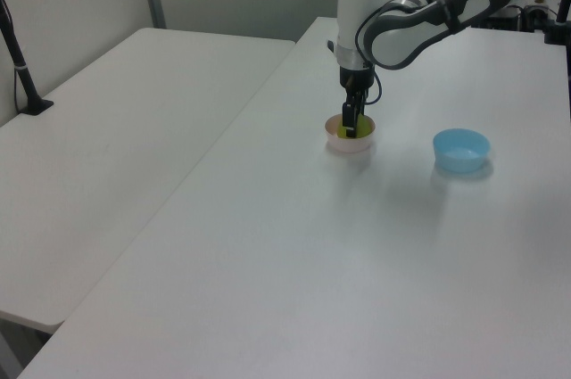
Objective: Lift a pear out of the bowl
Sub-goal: 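Close the gripper around the pear's top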
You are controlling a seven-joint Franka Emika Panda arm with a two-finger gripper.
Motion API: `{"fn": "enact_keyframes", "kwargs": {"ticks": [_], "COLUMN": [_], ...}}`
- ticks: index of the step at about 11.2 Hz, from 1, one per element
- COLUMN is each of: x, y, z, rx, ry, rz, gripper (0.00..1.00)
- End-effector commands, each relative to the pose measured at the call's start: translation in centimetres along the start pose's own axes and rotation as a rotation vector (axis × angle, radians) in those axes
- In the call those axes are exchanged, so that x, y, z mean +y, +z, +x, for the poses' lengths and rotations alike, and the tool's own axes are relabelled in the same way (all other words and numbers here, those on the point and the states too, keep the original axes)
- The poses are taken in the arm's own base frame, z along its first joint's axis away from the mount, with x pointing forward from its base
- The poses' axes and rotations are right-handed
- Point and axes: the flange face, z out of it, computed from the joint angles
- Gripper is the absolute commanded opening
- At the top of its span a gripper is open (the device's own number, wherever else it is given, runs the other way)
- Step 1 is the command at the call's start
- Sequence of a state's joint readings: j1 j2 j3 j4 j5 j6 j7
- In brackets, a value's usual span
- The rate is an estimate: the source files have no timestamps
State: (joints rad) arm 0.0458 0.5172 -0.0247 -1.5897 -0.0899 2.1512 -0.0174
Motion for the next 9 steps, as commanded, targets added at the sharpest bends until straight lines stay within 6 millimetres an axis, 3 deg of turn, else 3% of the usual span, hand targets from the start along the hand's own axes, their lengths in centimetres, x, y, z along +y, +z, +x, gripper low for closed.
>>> {"fn": "enact_keyframes", "kwargs": {"ticks": [1,4,6,9], "x": [-0.2,-0.3,-1.7,-1.2], "y": [-0.2,-1.9,-4.4,-8.2], "z": [0.3,0.2,-0.2,-0.7], "rx": [0.02,0.036,0.018,0.048], "ry": [-0.027,-0.018,-0.029,-0.017], "rz": [-0.017,-0.015,-0.01,-0.003], "gripper": [0.53,0.46,0.46,0.47]}}
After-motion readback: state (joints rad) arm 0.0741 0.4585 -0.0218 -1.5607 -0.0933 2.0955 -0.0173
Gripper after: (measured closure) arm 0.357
